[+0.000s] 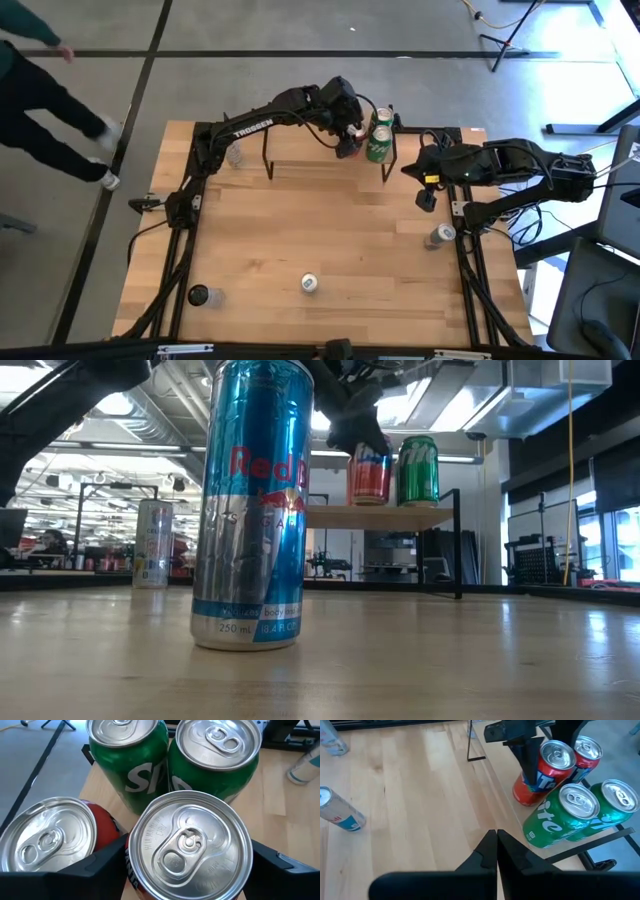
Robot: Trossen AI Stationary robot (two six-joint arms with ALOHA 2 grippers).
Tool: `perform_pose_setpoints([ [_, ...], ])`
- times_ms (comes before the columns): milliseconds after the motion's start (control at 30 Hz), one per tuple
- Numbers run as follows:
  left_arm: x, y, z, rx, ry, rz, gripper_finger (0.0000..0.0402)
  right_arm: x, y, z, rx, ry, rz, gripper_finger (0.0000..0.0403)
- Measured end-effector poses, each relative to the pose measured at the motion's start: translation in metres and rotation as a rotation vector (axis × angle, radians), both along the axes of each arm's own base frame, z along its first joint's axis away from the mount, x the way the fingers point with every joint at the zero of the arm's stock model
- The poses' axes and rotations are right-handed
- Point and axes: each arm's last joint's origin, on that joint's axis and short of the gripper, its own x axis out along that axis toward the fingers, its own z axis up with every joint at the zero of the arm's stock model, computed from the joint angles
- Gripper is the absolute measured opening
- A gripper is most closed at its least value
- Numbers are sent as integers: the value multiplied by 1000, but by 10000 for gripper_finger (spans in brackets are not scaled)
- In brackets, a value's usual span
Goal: Place canned beverage on shelf
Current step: Put the orange soda can on the shelf aligned with the other orange soda can, then put the left blue soda can on the shelf
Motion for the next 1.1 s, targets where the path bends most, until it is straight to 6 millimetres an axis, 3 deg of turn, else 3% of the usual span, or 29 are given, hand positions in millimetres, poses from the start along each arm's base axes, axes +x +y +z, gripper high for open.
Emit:
perform_pose_setpoints([
  [267, 0, -1, 1, 2, -1, 0, 333, 0, 0, 0, -3, 0, -3, 1],
  [467, 0, -4, 4, 1, -5, -2, 339, 0, 0, 0, -2, 0, -2, 1],
  [633, -14, -15, 33, 30, -43, 5, 337, 0, 0, 0, 2, -1, 2, 1],
  [900, -67, -67, 101, -43, -143, 45, 337, 6, 3, 2, 60, -41, 58, 1],
  [1100, -91, -128, 113, -146, -52, 42, 337, 14, 4, 1, 69, -51, 68, 1],
])
